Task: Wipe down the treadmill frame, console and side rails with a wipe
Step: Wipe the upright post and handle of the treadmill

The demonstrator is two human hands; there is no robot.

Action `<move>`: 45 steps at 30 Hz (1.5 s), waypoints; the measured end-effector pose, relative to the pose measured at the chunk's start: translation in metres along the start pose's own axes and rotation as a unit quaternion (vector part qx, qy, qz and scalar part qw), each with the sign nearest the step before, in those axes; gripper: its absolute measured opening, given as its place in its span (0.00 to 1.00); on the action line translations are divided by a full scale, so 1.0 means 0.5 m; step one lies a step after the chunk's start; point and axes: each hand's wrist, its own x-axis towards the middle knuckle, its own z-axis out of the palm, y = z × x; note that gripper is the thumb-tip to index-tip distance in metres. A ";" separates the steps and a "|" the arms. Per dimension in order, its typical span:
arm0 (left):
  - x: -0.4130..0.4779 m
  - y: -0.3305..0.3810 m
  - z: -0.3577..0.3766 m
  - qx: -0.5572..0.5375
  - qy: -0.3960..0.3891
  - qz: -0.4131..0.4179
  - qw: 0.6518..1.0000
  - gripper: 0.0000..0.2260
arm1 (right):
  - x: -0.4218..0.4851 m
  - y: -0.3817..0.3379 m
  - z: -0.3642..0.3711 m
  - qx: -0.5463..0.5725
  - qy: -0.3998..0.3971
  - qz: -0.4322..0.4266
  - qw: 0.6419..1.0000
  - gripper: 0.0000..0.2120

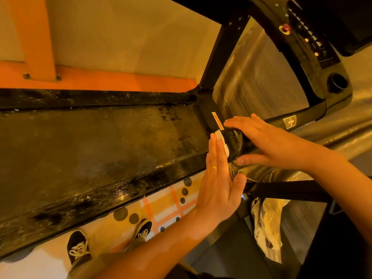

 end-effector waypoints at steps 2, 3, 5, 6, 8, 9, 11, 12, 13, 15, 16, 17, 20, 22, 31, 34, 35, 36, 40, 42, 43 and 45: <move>0.011 -0.003 -0.008 0.016 0.002 0.027 1.000 0.34 | 0.001 0.000 0.000 0.001 0.001 -0.003 1.000 0.41; 0.018 -0.001 -0.010 0.021 0.005 0.041 0.999 0.33 | 0.001 0.000 0.000 0.005 0.002 -0.004 1.000 0.41; 0.033 0.007 -0.014 0.029 0.007 0.060 0.998 0.31 | 0.001 -0.002 -0.002 0.018 0.002 -0.008 1.000 0.39; 0.039 0.009 -0.017 0.035 0.005 0.067 0.997 0.30 | 0.001 -0.003 -0.002 0.021 0.004 -0.016 1.000 0.38; 0.043 0.001 -0.026 0.054 -0.003 0.082 0.995 0.28 | 0.000 -0.003 -0.002 0.021 0.011 -0.028 0.999 0.37; 0.040 -0.009 -0.029 0.064 -0.006 0.092 0.994 0.28 | 0.000 -0.002 -0.002 0.022 0.012 -0.027 0.999 0.37; 0.024 -0.034 -0.028 0.070 -0.013 0.106 0.992 0.27 | -0.001 0.001 -0.001 0.020 0.006 -0.010 1.000 0.39; 0.014 -0.044 -0.023 0.061 -0.017 0.097 0.993 0.27 | -0.001 0.002 0.000 0.013 0.004 -0.002 1.000 0.40; 0.004 -0.050 -0.019 0.041 -0.023 0.076 0.996 0.27 | -0.001 0.003 0.001 0.006 0.003 0.001 1.000 0.41; -0.012 -0.056 -0.009 -0.011 -0.028 0.023 0.999 0.29 | -0.001 0.003 0.001 0.001 0.002 0.002 1.000 0.41; -0.018 -0.061 -0.004 -0.033 -0.026 0.000 0.999 0.30 | -0.001 0.002 0.001 0.002 0.002 0.002 1.000 0.41; -0.021 -0.066 -0.001 -0.050 -0.026 -0.024 0.998 0.32 | -0.001 0.001 0.002 0.003 0.000 0.004 1.000 0.41; -0.025 -0.081 0.006 -0.094 -0.029 -0.095 0.991 0.33 | -0.001 0.001 0.001 0.005 -0.005 0.008 1.000 0.41; -0.030 -0.081 0.009 -0.105 -0.020 -0.111 0.988 0.32 | -0.001 0.000 0.000 0.002 -0.008 0.008 1.000 0.41; -0.005 -0.085 -0.015 -0.111 -0.020 -0.102 0.988 0.28 | 0.002 0.009 -0.002 -0.002 -0.026 0.009 1.000 0.40; 0.011 -0.096 -0.028 -0.107 0.004 -0.096 0.990 0.22 | 0.004 0.014 -0.013 0.032 -0.047 0.010 0.998 0.39; 0.021 -0.097 -0.036 -0.099 0.018 -0.108 0.989 0.20 | 0.005 0.015 -0.018 0.053 -0.053 0.013 0.997 0.37; 0.031 -0.102 -0.044 -0.090 0.031 -0.120 0.988 0.18 | 0.006 0.014 -0.024 0.075 -0.057 0.015 0.995 0.34; 0.063 -0.112 -0.087 -0.007 0.010 -0.107 0.994 0.14 | 0.027 0.006 -0.034 0.161 -0.041 0.046 0.985 0.24; 0.071 -0.119 -0.117 0.027 -0.008 -0.099 0.995 0.14 | 0.049 -0.009 -0.035 0.184 -0.034 0.088 0.978 0.22; 0.074 -0.123 -0.135 0.037 -0.010 -0.106 0.994 0.15 | 0.063 -0.018 -0.036 0.182 -0.027 0.106 0.977 0.22; 0.077 -0.138 -0.178 0.053 -0.004 -0.126 0.991 0.16 | 0.093 -0.040 -0.043 0.177 -0.010 0.133 0.975 0.18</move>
